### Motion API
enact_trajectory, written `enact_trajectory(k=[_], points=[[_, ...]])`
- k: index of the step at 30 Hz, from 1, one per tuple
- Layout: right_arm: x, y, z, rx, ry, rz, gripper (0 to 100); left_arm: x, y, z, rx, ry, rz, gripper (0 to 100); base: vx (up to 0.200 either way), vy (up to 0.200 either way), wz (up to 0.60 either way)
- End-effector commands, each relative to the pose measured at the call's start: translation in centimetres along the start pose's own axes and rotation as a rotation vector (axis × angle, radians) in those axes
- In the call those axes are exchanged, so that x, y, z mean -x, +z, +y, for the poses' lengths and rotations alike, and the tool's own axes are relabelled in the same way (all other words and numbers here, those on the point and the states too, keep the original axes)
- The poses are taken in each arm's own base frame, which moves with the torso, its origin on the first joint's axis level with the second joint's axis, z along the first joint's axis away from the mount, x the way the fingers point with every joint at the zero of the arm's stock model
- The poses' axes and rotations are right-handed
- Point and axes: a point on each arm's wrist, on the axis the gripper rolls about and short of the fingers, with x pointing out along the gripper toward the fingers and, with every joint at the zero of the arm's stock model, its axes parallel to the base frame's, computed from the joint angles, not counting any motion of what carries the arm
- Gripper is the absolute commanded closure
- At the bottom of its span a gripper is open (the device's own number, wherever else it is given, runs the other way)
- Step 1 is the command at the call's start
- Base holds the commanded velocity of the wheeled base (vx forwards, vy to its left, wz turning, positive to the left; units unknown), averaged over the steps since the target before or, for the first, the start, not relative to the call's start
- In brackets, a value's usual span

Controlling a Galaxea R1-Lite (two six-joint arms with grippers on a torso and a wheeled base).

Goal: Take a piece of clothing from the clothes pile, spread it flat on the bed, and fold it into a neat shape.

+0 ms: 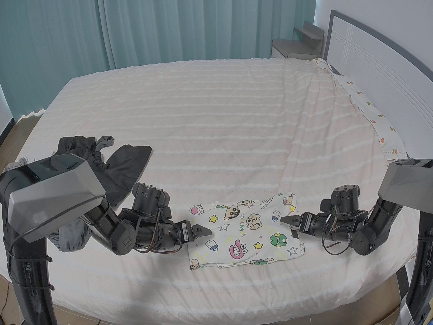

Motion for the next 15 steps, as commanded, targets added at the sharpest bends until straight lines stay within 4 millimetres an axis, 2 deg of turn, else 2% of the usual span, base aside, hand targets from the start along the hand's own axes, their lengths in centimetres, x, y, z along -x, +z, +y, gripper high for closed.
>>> enact_trajectory(k=[1, 9, 15], points=[[-1.3, -0.9, -0.4, -0.002, -0.003, 0.037, 0, -1.1, -0.8, 0.6, 0.006, 0.014, 0.036, 0, 0.0, 0.0, 0.0], [-3.1, -0.9, -0.1, 0.015, 0.025, 0.04, 0, -2.3, -1.0, 0.4, -0.01, -0.002, 0.033, 0, 0.0, 0.0, 0.0], [-3.3, -1.1, 0.2, 0.022, 0.076, 0.068, 0, -3.2, -1.1, 0.4, -0.023, -0.039, -0.006, 0, 0.0, 0.0, 0.0]])
